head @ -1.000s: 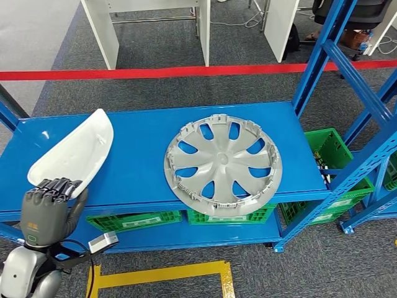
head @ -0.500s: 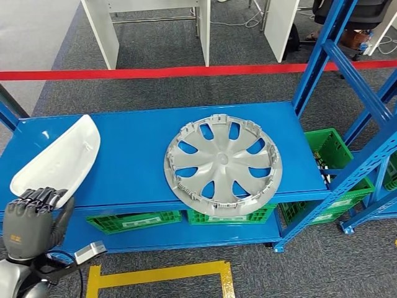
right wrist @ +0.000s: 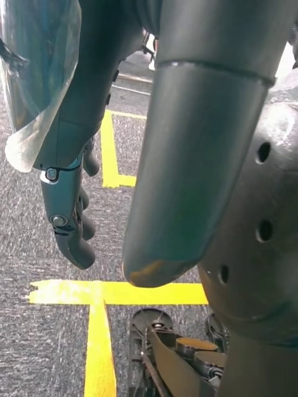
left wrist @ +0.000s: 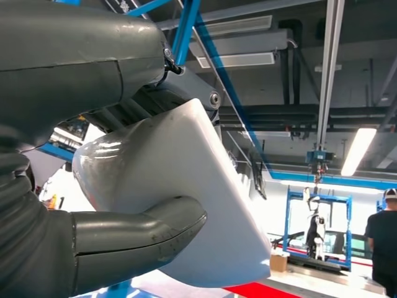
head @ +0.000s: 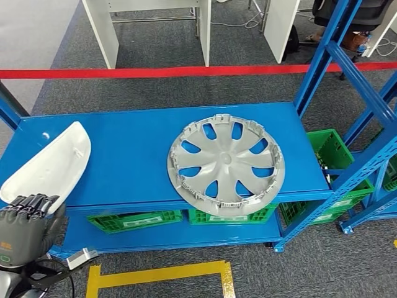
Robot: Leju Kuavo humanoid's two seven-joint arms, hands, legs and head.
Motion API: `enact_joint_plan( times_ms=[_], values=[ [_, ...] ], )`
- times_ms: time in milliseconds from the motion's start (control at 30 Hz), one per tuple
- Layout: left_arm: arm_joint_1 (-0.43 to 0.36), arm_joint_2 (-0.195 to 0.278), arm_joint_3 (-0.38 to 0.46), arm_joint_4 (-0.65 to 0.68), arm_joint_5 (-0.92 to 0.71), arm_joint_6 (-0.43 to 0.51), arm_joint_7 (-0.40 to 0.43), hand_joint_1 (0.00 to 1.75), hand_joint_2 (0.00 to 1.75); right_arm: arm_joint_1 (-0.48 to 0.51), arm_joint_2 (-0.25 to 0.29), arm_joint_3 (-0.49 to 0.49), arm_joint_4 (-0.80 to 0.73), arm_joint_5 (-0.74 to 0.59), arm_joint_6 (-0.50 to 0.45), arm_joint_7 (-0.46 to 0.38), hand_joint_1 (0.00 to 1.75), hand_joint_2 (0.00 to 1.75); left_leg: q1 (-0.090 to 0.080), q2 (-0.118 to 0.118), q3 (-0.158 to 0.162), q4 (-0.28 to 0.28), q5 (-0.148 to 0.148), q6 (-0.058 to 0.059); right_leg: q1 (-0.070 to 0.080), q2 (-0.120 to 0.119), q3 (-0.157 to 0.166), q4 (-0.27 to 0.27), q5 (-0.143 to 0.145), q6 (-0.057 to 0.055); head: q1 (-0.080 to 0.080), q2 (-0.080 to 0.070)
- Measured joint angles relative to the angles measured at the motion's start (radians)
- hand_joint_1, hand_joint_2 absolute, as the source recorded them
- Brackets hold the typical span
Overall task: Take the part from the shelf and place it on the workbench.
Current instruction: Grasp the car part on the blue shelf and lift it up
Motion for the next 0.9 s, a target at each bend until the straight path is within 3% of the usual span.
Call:
enact_joint_plan(
  times_ms=[67, 133, 167, 200, 233, 333, 400, 500, 533, 600, 667, 700, 733, 767, 833, 900],
  values=[
    [0.002, 0.002, 0.002, -0.002, 0.0, 0.001, 0.0, 1.75, 1.75, -0.001, 0.001, 0.0, 0.0, 0.0, -0.001, 0.0, 0.0, 0.0, 0.005, 0.004, 0.0, -0.018, 0.015, 0.012, 0.004, 0.0, -0.03, 0.059, -0.047, 0.001, 0.003, 0.0],
    [0.008, 0.003, 0.005, -0.003, 0.0, 0.002, 0.0, 1.75, 1.75, 0.0, 0.001, 0.0, 0.0, 0.0, -0.003, 0.0, 0.0, 0.0, 0.003, 0.007, -0.007, -0.019, 0.021, 0.016, 0.006, 0.001, -0.087, 0.189, -0.111, 0.0, 0.006, 0.0],
    [0.01, 0.003, 0.006, -0.003, 0.0, 0.002, 0.0, 1.75, 1.75, 0.0, 0.001, 0.0, 0.0, 0.0, -0.004, 0.0, 0.0, 0.0, 0.003, 0.008, -0.01, -0.017, 0.021, 0.015, 0.006, 0.001, -0.111, 0.245, -0.127, 0.001, 0.006, 0.0],
    [0.012, 0.003, 0.006, -0.003, 0.0, 0.002, 0.0, 1.75, 1.75, 0.001, 0.001, 0.0, 0.0, 0.0, -0.005, 0.0, 0.0, 0.0, 0.003, 0.008, -0.013, -0.014, 0.022, 0.015, 0.006, 0.001, -0.121, 0.271, -0.124, 0.002, 0.006, 0.0],
    [0.013, 0.003, 0.007, -0.003, 0.0, 0.002, 0.0, 1.75, 1.75, 0.001, 0.001, 0.0, 0.0, 0.0, -0.006, 0.0, 0.0, 0.0, 0.003, 0.008, -0.015, -0.011, 0.021, 0.014, 0.005, 0.0, -0.112, 0.256, -0.101, 0.002, 0.006, 0.0],
    [0.014, 0.003, 0.009, -0.003, 0.0, 0.002, 0.0, 1.75, 1.75, -0.001, 0.001, 0.0, 0.0, 0.0, -0.008, 0.0, 0.0, 0.0, 0.004, 0.007, -0.023, 0.006, 0.016, 0.003, 0.004, 0.002, -0.019, 0.078, -0.013, -0.001, 0.007, 0.0],
    [0.016, 0.004, 0.012, -0.004, 0.0, 0.003, 0.0, 1.75, 1.75, -0.002, 0.001, 0.0, 0.0, 0.0, -0.009, 0.0, 0.0, 0.0, 0.002, 0.005, -0.033, 0.018, 0.017, -0.011, 0.007, 0.006, 0.009, 0.024, -0.005, -0.006, 0.006, 0.0],
    [0.018, 0.005, 0.015, -0.004, 0.001, 0.003, 0.0, 1.75, 1.75, -0.004, 0.001, 0.0, 0.0, 0.0, -0.009, 0.0, 0.0, 0.0, 0.005, 0.005, -0.047, 0.028, 0.016, -0.031, 0.008, 0.005, 0.0, 0.015, 0.001, -0.026, 0.006, 0.0],
    [0.019, 0.006, 0.016, -0.004, 0.001, 0.003, 0.0, 1.75, 1.75, -0.004, 0.001, 0.0, 0.0, 0.0, -0.01, 0.0, 0.0, 0.0, 0.006, 0.006, -0.056, 0.044, -0.002, -0.037, 0.007, 0.003, -0.006, 0.012, 0.006, -0.036, 0.005, 0.0],
    [0.019, 0.008, 0.018, -0.004, 0.001, 0.003, 0.0, 1.75, 1.75, -0.004, 0.001, 0.0, 0.0, 0.0, -0.011, 0.0, 0.0, 0.0, 0.01, 0.008, -0.088, 0.131, -0.072, -0.045, 0.009, -0.002, -0.021, 0.009, 0.018, -0.052, 0.003, 0.0],
    [0.02, 0.009, 0.021, -0.004, 0.001, 0.003, 0.0, 1.75, 1.75, -0.004, 0.001, 0.0, 0.0, 0.0, -0.012, 0.0, 0.0, 0.0, 0.011, 0.008, -0.125, 0.251, -0.138, -0.05, 0.015, -0.006, -0.04, 0.01, 0.032, -0.058, 0.002, 0.0],
    [0.021, 0.009, 0.022, -0.004, 0.001, 0.003, 0.0, 1.75, 1.75, -0.004, 0.001, 0.0, 0.0, 0.0, -0.013, 0.0, 0.0, 0.0, 0.011, 0.008, -0.13, 0.285, -0.147, -0.051, 0.017, -0.008, -0.05, 0.01, 0.039, -0.059, 0.002, 0.0],
    [0.021, 0.01, 0.023, -0.004, 0.001, 0.003, 0.0, 1.75, 1.75, -0.004, 0.001, 0.0, 0.0, 0.0, -0.014, 0.0, 0.0, 0.0, 0.011, 0.008, -0.117, 0.284, -0.134, -0.05, 0.019, -0.01, -0.06, 0.01, 0.047, -0.059, 0.002, 0.0],
    [0.022, 0.01, 0.023, -0.004, 0.001, 0.003, 0.0, 1.75, 1.75, -0.005, 0.001, 0.0, 0.0, 0.0, -0.014, 0.0, 0.0, 0.0, 0.011, 0.008, -0.086, 0.245, -0.106, -0.047, 0.021, -0.011, -0.069, 0.01, 0.055, -0.058, 0.002, 0.0],
    [0.021, 0.011, 0.024, -0.004, 0.001, 0.003, 0.0, 1.75, 1.75, -0.006, 0.001, 0.0, 0.0, 0.0, -0.014, 0.0, 0.0, 0.0, 0.009, 0.009, 0.006, 0.102, -0.058, -0.04, 0.023, -0.011, -0.085, 0.01, 0.071, -0.052, 0.002, 0.0],
    [0.022, 0.013, 0.026, -0.005, 0.002, 0.003, 0.0, 1.75, 1.75, -0.006, 0.001, 0.0, 0.0, -0.001, -0.013, -0.001, 0.0, 0.0, 0.003, 0.007, 0.063, -0.001, -0.049, -0.033, 0.023, -0.011, -0.092, 0.009, 0.087, -0.042, 0.002, 0.0]
  ],
)
